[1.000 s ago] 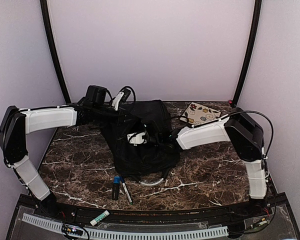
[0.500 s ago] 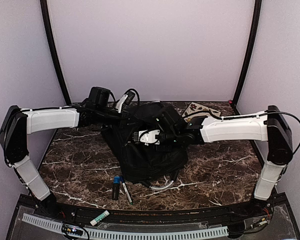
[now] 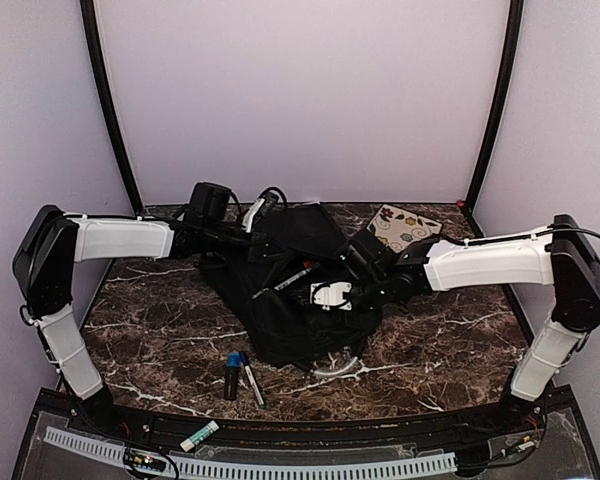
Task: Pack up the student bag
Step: Adjust the student bag at the center of the board, then pick up the glue stick from the corner of the board, then place the glue stick in the second largest pocket of the bag.
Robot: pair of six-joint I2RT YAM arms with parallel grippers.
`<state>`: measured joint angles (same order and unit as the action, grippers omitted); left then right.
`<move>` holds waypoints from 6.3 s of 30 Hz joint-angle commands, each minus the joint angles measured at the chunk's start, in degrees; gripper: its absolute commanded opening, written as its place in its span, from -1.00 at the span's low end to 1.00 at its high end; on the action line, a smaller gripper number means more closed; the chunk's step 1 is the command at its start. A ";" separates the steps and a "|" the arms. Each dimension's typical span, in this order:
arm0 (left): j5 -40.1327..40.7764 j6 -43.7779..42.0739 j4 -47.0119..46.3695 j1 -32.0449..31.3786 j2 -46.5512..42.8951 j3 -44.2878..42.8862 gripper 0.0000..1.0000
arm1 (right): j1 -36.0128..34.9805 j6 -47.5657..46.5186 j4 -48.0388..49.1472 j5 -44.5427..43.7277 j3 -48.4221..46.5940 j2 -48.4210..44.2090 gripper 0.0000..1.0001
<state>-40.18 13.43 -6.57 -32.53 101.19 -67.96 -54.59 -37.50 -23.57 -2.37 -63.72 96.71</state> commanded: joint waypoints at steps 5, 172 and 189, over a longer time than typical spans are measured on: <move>2.52 8.14 -11.76 -0.24 5.77 -2.01 -1.00 | 15.29 6.01 1.23 -1.74 -11.00 10.78 -0.36; -6.21 8.38 -6.13 0.46 0.68 -3.64 -1.00 | -2.19 -29.48 41.01 -29.68 0.77 9.61 -0.08; -6.41 8.39 -5.97 0.50 1.10 -3.53 -1.00 | -3.40 1.50 -8.88 9.68 -14.91 1.23 -0.29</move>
<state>-41.76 21.67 -8.47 -31.29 104.99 -71.40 -57.04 -47.18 -20.27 -10.57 -73.54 101.32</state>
